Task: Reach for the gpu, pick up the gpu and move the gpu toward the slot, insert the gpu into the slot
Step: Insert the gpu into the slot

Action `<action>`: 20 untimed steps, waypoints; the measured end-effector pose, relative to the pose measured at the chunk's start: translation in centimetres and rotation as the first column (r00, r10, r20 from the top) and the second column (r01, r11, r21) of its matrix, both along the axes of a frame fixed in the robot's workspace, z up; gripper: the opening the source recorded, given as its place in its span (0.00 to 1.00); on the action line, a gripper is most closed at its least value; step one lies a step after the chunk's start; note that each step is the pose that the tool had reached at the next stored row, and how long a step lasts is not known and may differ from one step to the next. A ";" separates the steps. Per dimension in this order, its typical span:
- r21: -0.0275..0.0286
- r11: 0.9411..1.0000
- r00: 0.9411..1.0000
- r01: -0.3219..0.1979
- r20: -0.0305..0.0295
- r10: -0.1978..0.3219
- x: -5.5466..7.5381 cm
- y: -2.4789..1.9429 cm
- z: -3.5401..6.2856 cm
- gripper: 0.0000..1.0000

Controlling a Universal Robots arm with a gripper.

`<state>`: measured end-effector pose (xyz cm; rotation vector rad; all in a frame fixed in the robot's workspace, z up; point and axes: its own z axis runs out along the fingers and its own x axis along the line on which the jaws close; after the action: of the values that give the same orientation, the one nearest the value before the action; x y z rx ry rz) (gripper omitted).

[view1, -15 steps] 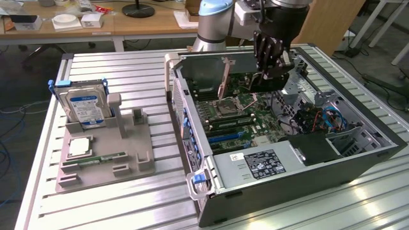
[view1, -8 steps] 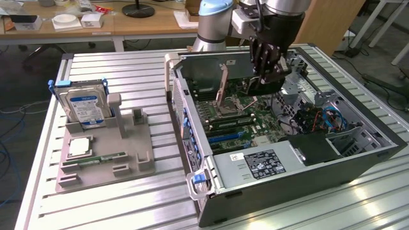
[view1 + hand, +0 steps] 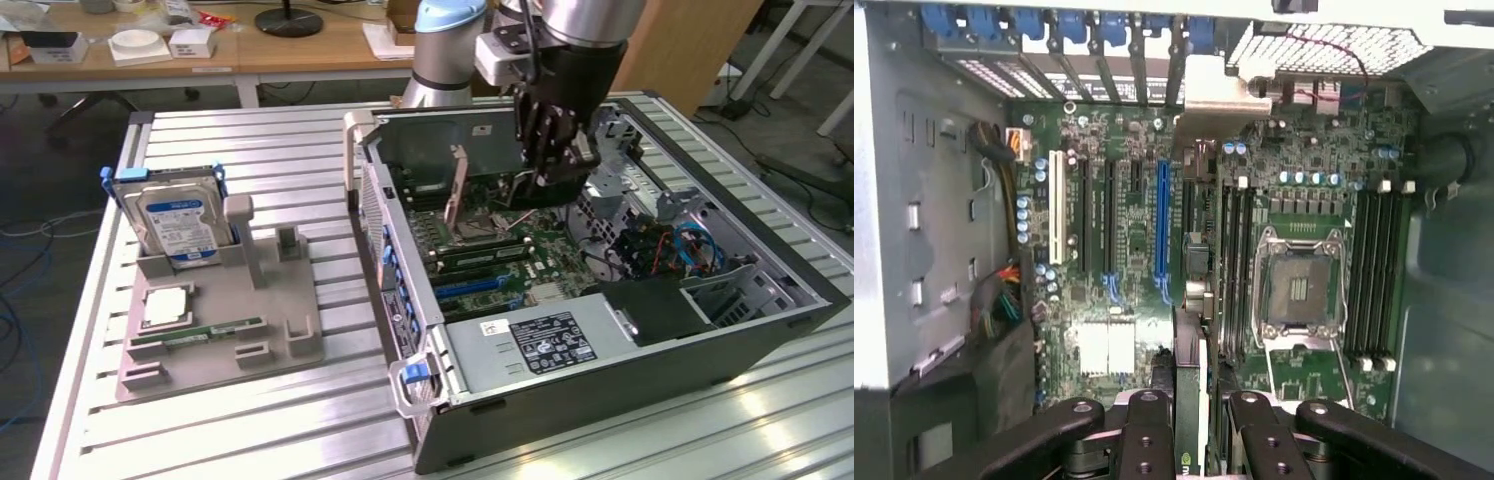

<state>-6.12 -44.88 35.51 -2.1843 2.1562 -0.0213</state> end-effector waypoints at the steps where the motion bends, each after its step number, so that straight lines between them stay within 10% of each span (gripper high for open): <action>1: 0.000 1.000 1.000 0.004 0.000 -0.004 -0.1 0.00 -0.17 0.26; 7: 0.000 1.000 1.000 0.031 0.000 -0.031 -0.2 -0.11 -0.74 0.26; 8: 0.000 0.999 0.999 0.033 0.000 -0.033 -0.3 -1.03 -1.39 0.26; 20: 0.000 0.999 0.999 0.033 0.000 -0.033 -0.3 -1.03 -1.43 0.26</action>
<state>-6.43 -45.91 34.07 -2.1483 2.1926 -0.0232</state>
